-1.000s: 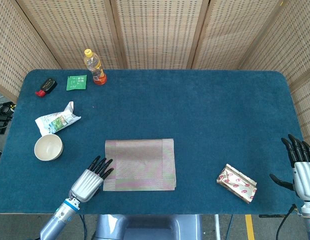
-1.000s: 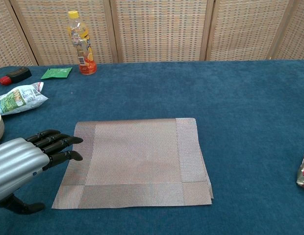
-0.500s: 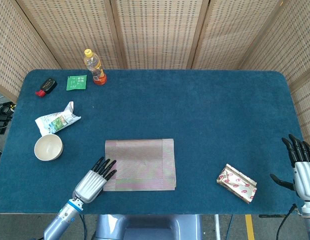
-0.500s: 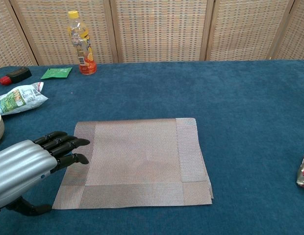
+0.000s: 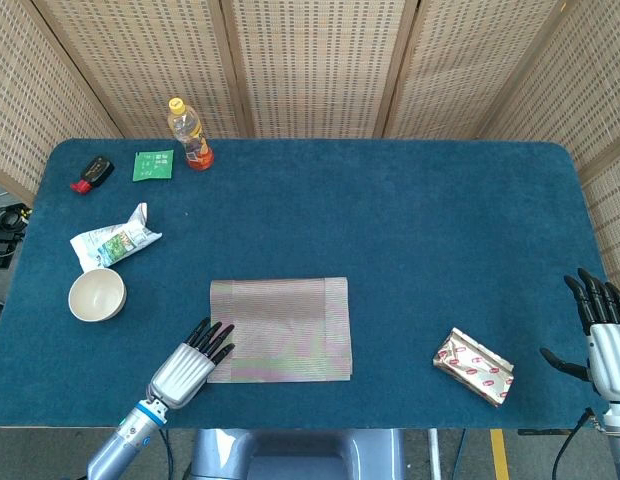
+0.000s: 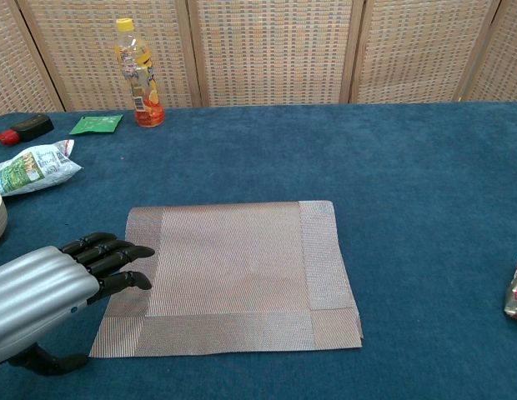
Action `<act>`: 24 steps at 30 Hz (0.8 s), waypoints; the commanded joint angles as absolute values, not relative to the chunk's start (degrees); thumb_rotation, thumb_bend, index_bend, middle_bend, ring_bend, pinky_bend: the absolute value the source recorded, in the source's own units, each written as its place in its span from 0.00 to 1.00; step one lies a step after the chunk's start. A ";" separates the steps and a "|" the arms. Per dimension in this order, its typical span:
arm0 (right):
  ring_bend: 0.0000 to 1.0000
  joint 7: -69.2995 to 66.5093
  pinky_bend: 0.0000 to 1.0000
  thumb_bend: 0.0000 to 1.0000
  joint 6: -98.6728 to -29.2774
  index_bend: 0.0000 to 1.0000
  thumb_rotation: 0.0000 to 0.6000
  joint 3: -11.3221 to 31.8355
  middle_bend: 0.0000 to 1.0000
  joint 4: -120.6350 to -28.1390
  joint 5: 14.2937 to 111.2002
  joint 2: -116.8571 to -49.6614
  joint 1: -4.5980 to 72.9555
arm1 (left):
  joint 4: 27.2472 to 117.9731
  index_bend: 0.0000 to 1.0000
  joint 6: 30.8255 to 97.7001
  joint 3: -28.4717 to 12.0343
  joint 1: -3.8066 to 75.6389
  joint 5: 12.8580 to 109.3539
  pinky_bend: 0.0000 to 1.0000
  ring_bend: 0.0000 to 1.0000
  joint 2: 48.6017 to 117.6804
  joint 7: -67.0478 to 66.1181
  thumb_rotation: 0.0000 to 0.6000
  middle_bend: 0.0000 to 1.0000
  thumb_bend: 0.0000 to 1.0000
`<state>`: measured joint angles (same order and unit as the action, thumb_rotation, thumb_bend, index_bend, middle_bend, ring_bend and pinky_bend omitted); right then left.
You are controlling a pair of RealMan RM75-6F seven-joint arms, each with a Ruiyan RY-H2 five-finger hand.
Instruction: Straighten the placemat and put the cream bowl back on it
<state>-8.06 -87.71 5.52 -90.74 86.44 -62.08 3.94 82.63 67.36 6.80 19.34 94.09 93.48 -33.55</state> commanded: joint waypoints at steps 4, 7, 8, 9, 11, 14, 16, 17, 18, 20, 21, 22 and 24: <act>0.00 -8.08 0.00 0.09 -87.53 0.01 1.00 5.50 0.00 -90.72 86.37 -62.09 3.97 | 82.40 0.21 68.38 6.46 19.09 94.42 0.00 0.00 94.08 -34.01 1.00 0.00 0.18; 0.00 -7.99 0.00 0.09 -87.58 0.01 1.00 5.46 0.00 -90.79 86.50 -62.08 3.97 | 82.09 0.22 69.35 6.25 18.96 94.97 0.00 0.00 94.58 -33.29 1.00 0.00 0.18; 0.00 -7.96 0.00 0.09 -87.54 0.01 1.00 5.45 0.00 -90.80 86.50 -62.10 3.98 | 82.01 0.22 69.57 6.21 18.94 95.11 0.00 0.00 94.68 -33.11 1.00 0.00 0.18; 0.00 -7.95 0.00 0.09 -87.50 0.01 1.00 5.44 0.00 -90.81 86.47 -62.12 3.98 | 81.89 0.23 69.86 6.13 18.91 95.30 0.00 0.00 94.84 -32.90 1.00 0.00 0.18; 0.00 -7.94 0.00 0.09 -87.48 0.01 1.00 5.45 0.00 -90.82 86.43 -62.12 3.98 | 81.77 0.23 70.36 6.02 18.85 95.59 0.00 0.00 95.08 -32.59 1.00 0.00 0.18; 0.00 -7.97 0.00 0.09 -87.50 0.01 1.00 5.48 0.00 -90.83 86.38 -62.11 3.96 | 81.56 0.24 70.81 5.93 18.77 95.83 0.00 0.00 95.37 -32.27 1.00 0.00 0.19; 0.00 -7.99 0.00 0.09 -87.51 0.01 1.00 5.50 0.00 -90.87 86.36 -62.08 3.95 | 81.36 0.24 70.75 5.79 18.77 95.70 0.00 0.00 95.56 -32.40 1.00 0.00 0.19; 0.00 -8.01 0.00 0.09 -87.50 0.01 1.00 5.50 0.00 -90.89 86.33 -62.05 3.94 | 81.23 0.24 70.65 5.70 18.79 95.59 0.00 0.00 95.71 -32.51 1.00 0.00 0.19; 0.00 -8.04 0.00 0.09 -87.49 0.01 1.00 5.50 0.00 -90.90 86.31 -62.04 3.93 | 81.12 0.24 70.56 5.63 18.82 95.49 0.00 0.00 95.81 -32.59 1.00 0.00 0.19; 0.00 -8.08 0.00 0.09 -87.48 0.01 1.00 5.49 0.00 -90.92 86.33 -62.00 3.93 | 80.83 0.24 70.28 5.45 18.91 95.23 0.00 0.00 96.12 -32.70 1.00 0.00 0.19; 0.00 -8.10 0.00 0.09 -87.47 0.01 1.00 5.49 0.00 -90.92 86.33 -61.99 3.93 | 80.71 0.24 70.14 5.41 18.95 95.14 0.00 0.00 96.23 -32.73 1.00 0.00 0.19; 0.00 -8.10 0.00 0.09 -87.44 0.01 1.00 5.51 0.00 -90.98 86.31 -61.98 3.95 | 80.65 0.24 69.93 5.39 19.00 95.00 0.00 0.00 96.33 -32.74 1.00 0.00 0.19; 0.00 -8.20 0.00 0.09 -87.40 0.01 1.00 5.53 0.00 -90.96 86.21 -61.93 3.94 | 80.74 0.24 69.58 5.47 19.07 94.83 0.00 0.00 96.35 -32.75 1.00 0.00 0.19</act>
<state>-8.18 -87.41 5.53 -90.96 86.23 -61.94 3.94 80.71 69.64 5.45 19.04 94.89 96.33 -32.74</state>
